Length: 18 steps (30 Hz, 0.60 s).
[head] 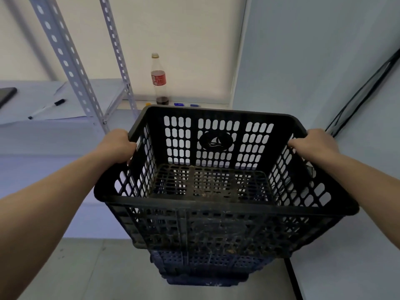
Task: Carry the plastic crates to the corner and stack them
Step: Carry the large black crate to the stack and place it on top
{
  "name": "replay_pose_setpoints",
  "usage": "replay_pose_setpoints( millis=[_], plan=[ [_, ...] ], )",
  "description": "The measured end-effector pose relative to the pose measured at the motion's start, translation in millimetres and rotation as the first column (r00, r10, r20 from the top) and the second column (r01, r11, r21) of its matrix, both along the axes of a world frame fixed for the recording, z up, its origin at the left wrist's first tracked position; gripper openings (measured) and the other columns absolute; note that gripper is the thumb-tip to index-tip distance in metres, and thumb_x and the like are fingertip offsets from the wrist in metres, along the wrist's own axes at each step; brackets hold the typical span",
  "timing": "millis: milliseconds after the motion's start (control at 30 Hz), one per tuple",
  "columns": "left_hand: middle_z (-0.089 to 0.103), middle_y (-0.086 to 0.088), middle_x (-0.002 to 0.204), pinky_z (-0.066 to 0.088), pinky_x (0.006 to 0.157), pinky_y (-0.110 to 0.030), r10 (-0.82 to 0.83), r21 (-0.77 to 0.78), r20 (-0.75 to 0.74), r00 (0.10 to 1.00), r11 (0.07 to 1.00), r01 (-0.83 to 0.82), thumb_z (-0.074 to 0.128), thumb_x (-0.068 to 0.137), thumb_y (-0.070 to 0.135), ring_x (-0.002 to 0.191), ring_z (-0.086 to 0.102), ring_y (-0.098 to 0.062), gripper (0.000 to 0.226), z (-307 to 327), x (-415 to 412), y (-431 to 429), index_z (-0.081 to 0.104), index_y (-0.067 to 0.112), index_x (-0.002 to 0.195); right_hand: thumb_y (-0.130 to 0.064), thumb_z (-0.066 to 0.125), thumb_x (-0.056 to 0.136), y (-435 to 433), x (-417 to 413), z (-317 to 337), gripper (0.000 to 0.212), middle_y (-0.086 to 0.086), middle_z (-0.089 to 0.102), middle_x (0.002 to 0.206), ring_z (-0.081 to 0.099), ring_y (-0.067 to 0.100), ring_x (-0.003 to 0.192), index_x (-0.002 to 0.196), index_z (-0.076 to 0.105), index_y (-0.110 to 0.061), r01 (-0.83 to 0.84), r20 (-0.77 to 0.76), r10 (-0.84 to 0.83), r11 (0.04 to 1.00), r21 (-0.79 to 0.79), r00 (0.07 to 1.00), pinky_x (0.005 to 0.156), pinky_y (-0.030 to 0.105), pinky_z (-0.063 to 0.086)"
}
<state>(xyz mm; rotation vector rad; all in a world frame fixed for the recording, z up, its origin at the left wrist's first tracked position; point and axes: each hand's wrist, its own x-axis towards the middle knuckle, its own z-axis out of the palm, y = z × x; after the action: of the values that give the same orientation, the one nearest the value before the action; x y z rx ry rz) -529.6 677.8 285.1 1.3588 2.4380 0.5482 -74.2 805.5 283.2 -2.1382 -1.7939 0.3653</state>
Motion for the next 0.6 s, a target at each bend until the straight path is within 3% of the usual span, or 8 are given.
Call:
replay_pose_setpoints(
  millis=[100, 233, 400, 600],
  plan=[
    [0.07, -0.025, 0.086, 0.06, 0.078, -0.048, 0.013, 0.024, 0.011, 1.0, 1.0, -0.014, 0.06, 0.086, 0.008, 0.078, 0.068, -0.04, 0.017, 0, 0, 2, 0.068, -0.005, 0.094, -0.038, 0.07, 0.081, 5, 4, 4, 0.032, 0.012, 0.069, 0.074, 0.06, 0.027, 0.066, 0.078, 0.07, -0.006, -0.011, -0.047, 0.013, 0.999, 0.035, 0.999, 0.053, 0.028, 0.039],
    [0.069, -0.026, 0.09, 0.06, 0.077, -0.05, 0.009, 0.032, 0.022, 1.0, 0.999, -0.01, 0.058, 0.087, 0.006, 0.078, 0.069, -0.042, 0.019, -4, -1, 10, 0.066, -0.005, 0.1, -0.045, 0.07, 0.077, 11, 5, -1, 0.032, 0.01, 0.07, 0.079, 0.065, 0.031, 0.075, 0.082, 0.069, -0.014, -0.009, -0.023, 0.01, 0.999, 0.031, 1.0, 0.063, 0.033, 0.048],
    [0.069, -0.024, 0.091, 0.057, 0.076, -0.042, 0.016, 0.015, -0.007, 1.0, 1.0, -0.016, 0.056, 0.088, 0.008, 0.082, 0.067, -0.04, 0.019, -1, 3, 9, 0.064, -0.003, 0.101, -0.054, 0.068, 0.07, 12, 6, -5, 0.048, 0.008, 0.067, 0.089, 0.063, 0.032, 0.083, 0.098, 0.06, -0.016, -0.05, 0.056, 0.052, 0.998, -0.032, 0.997, 0.069, 0.037, 0.052],
    [0.068, -0.026, 0.082, 0.06, 0.07, -0.044, 0.024, 0.018, 0.025, 0.999, 1.0, -0.024, 0.061, 0.086, 0.002, 0.07, 0.068, -0.038, 0.013, 14, 5, 7, 0.068, -0.007, 0.09, -0.042, 0.072, 0.075, 11, 6, 13, 0.029, 0.013, 0.071, 0.076, 0.069, 0.036, 0.082, 0.08, 0.072, -0.013, -0.054, -0.055, 0.057, 0.997, 0.047, 0.997, 0.074, 0.038, 0.054]
  ],
)
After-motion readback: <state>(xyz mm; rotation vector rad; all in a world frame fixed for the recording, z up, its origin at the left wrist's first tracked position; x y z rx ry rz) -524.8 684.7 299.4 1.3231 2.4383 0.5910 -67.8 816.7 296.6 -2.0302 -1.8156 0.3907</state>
